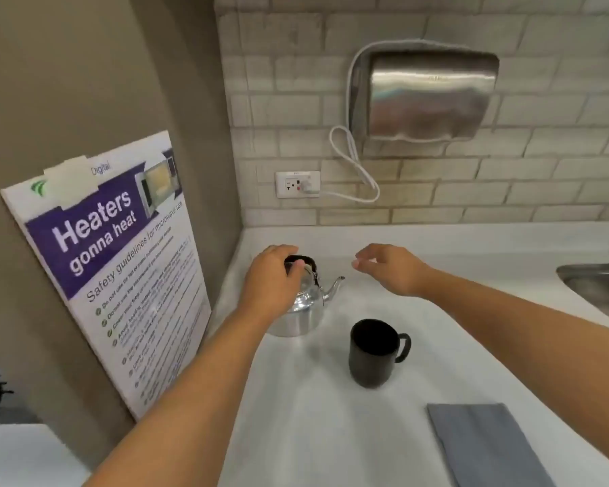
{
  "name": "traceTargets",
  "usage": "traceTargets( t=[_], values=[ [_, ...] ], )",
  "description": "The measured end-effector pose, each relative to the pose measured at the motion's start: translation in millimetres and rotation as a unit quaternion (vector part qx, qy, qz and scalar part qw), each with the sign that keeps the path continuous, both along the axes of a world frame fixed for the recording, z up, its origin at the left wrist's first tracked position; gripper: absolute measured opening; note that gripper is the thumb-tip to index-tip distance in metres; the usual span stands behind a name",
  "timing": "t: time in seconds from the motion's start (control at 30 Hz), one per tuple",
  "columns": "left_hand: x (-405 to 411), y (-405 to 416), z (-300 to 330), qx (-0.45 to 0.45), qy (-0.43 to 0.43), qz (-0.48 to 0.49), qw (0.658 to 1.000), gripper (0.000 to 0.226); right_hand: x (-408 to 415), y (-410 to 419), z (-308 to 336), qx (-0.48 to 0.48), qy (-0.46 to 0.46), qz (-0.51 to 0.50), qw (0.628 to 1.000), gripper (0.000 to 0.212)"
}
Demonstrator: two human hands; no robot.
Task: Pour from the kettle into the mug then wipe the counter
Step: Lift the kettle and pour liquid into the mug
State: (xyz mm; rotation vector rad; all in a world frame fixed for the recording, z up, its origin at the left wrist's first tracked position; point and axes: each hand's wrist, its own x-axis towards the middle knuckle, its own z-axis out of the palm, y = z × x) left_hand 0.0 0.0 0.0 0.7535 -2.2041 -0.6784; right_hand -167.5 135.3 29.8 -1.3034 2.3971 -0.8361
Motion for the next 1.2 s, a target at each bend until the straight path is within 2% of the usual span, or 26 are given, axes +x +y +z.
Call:
traceTargets(
  t=[0.2,0.37,0.43,0.5,0.73,0.83,1.0,1.03,1.1,1.2],
  values=[
    [-26.9,-37.4,-27.4,0.001,-0.057,0.036,0.998,0.027,-23.8,-89.4,-20.1,0.046,-0.068,0.046,0.996,0.039],
    [-42.3,-57.8,-36.8,-0.064,-0.096,0.033,0.993,0.022,-39.4,-155.3,-37.7,0.076,-0.091,0.079,0.99,0.039],
    [-44.8,-63.5,-42.1,-0.072,-0.123,0.041,0.989,0.02,-45.1,-176.6,-50.3,0.108,-0.102,0.086,0.985,0.035],
    [-46.1,-66.4,-47.2,-0.069,-0.112,0.042,0.99,0.017,-49.6,-191.6,-61.5,0.126,-0.118,0.096,0.98,0.028],
    [-56.4,-71.3,-48.4,-0.051,-0.092,0.052,0.993,0.011,-43.1,-209.0,-58.4,0.022,-0.127,0.105,0.986,0.059],
    [-56.8,-72.3,-49.0,-0.064,-0.099,0.054,0.992,0.011,-38.4,-203.1,-49.6,-0.011,-0.11,0.127,0.986,0.062],
    [-51.6,-68.5,-53.9,-0.073,-0.095,0.057,0.991,0.015,-21.2,-189.0,-58.3,-0.062,-0.013,0.121,0.991,0.052],
    [-48.8,-66.2,-55.5,-0.065,-0.07,0.061,0.994,0.014,-18.8,-187.5,-60.8,-0.074,-0.006,0.113,0.991,0.051],
    [-42.8,-60.3,-56.3,-0.025,0.048,0.105,0.993,0.012,-15.2,-185.3,-63.3,-0.091,0.0,0.101,0.991,0.05],
    [-40.3,-60.7,-46.7,0.052,0.222,0.186,0.956,0.008,-10.9,-181.5,-59.0,-0.104,-0.021,0.091,0.99,0.048]
  ],
)
